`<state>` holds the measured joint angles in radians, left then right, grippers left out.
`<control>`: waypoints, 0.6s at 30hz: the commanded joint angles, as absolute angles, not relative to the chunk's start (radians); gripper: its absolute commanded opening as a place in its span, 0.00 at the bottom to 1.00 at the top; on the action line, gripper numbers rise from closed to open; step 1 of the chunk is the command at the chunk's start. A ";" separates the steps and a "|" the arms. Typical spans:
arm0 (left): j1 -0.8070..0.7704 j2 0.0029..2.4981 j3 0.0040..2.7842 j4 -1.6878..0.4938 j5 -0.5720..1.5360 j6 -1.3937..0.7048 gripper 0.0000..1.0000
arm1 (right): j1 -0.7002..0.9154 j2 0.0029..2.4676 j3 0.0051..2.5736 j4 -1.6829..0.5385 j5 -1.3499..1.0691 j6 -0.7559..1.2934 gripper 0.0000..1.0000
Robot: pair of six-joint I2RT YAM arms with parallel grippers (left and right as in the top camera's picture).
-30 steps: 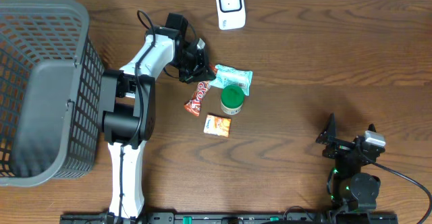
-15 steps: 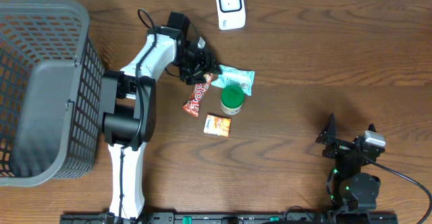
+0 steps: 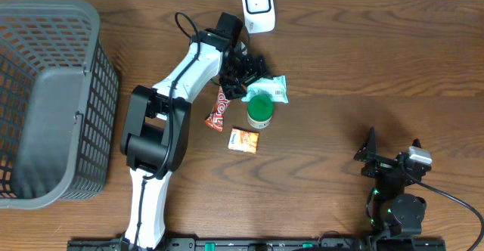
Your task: Scan the item barcode
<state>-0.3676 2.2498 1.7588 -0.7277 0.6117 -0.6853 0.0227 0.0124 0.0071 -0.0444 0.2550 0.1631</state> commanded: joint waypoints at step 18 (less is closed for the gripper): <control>-0.349 2.243 1.620 -0.560 0.606 -0.767 0.97 | 0.020 0.009 0.006 -0.049 0.257 0.148 0.99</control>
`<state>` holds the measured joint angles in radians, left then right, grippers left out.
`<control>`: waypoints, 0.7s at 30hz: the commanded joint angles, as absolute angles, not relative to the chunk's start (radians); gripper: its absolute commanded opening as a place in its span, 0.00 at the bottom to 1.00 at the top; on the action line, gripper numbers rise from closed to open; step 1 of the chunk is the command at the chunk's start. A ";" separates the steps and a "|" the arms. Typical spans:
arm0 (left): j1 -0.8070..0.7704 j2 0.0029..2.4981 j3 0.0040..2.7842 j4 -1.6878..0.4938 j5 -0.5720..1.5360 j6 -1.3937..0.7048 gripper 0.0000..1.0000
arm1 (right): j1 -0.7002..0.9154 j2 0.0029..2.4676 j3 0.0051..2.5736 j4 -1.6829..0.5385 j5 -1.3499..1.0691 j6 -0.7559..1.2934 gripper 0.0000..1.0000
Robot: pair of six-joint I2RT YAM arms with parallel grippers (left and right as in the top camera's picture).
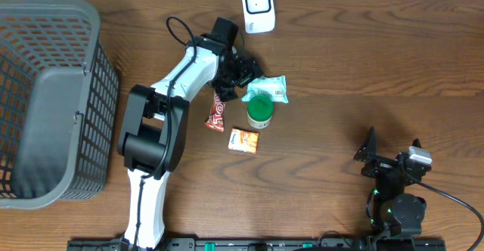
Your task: Scan the item barcode
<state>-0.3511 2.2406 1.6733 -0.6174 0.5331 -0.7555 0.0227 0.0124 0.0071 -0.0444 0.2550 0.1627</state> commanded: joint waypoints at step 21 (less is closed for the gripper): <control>-0.435 2.547 1.489 -0.173 1.031 -0.889 0.13 | 0.020 0.009 0.006 -0.049 0.257 0.148 0.99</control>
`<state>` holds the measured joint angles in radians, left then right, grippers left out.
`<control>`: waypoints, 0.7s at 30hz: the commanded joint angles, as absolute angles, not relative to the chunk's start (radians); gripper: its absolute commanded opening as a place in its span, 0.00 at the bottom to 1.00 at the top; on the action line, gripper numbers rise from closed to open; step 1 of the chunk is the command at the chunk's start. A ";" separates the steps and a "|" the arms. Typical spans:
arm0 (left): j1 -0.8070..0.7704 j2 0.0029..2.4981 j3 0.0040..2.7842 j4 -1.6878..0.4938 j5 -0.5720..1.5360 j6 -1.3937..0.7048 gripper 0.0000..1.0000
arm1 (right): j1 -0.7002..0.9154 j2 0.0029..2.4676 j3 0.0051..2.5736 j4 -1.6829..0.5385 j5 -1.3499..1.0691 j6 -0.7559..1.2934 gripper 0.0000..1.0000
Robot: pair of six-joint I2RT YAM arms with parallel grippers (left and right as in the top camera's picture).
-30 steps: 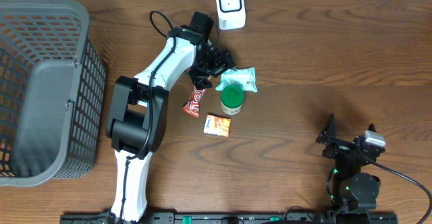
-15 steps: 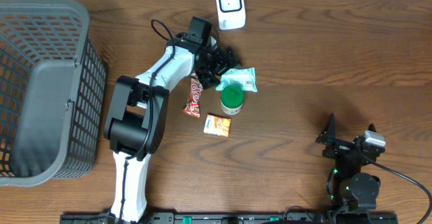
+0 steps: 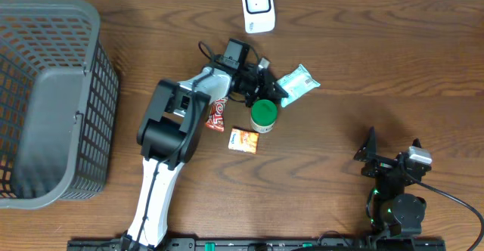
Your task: Scan the item barcode
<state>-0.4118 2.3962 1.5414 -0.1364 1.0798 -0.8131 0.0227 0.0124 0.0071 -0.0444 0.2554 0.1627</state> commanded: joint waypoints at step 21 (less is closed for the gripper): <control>-0.315 2.271 1.500 -0.237 0.768 -0.762 0.07 | 0.020 0.009 0.006 -0.049 0.257 0.148 0.99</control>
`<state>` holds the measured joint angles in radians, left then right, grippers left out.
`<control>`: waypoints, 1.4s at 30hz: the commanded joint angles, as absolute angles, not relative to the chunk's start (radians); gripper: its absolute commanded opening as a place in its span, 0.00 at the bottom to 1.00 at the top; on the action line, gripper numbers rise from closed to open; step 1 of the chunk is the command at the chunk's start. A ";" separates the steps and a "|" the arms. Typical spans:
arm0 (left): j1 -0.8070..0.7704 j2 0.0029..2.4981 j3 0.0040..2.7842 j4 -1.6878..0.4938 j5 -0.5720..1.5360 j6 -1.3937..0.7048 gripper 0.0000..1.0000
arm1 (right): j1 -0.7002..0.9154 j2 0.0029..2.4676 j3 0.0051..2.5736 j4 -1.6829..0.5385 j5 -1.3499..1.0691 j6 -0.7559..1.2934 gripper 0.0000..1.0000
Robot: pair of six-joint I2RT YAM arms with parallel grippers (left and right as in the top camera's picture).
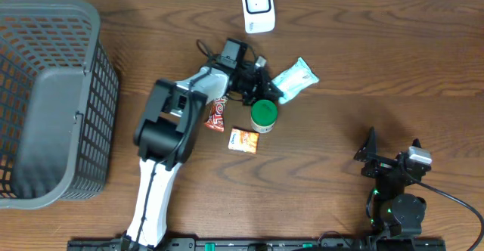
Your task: Scan the item barcode
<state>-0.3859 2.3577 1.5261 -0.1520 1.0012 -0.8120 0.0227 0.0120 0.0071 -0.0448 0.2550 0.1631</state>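
Observation:
A white barcode scanner (pixel 257 7) stands at the table's far edge. My left gripper (pixel 272 87) is shut on one end of a teal snack packet (pixel 296 77). The packet sticks out to the right, tilted, below and right of the scanner. Just in front of the gripper sits a green round tub (pixel 264 115). My right gripper (pixel 370 147) rests at the near right, fingers together and holding nothing.
A red candy bar (pixel 218 112) and an orange packet (pixel 243 140) lie left of and in front of the tub. A large grey basket (pixel 53 100) fills the left side. The left arm's cable loops near the wrist.
The teal packet in my left gripper has shifted slightly up and left, a little nearer the scanner. The right arm has not moved.
My left gripper was down on the teal packet lying beside the green tub. It stayed there a moment with the arm shifted a little left. Then the wrist had turned and the packet was held out right of the tub, where it remains.

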 commanded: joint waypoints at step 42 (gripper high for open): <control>-0.154 1.991 1.504 -0.856 0.227 -0.419 0.07 | 0.020 0.009 0.006 -0.049 0.257 0.148 0.99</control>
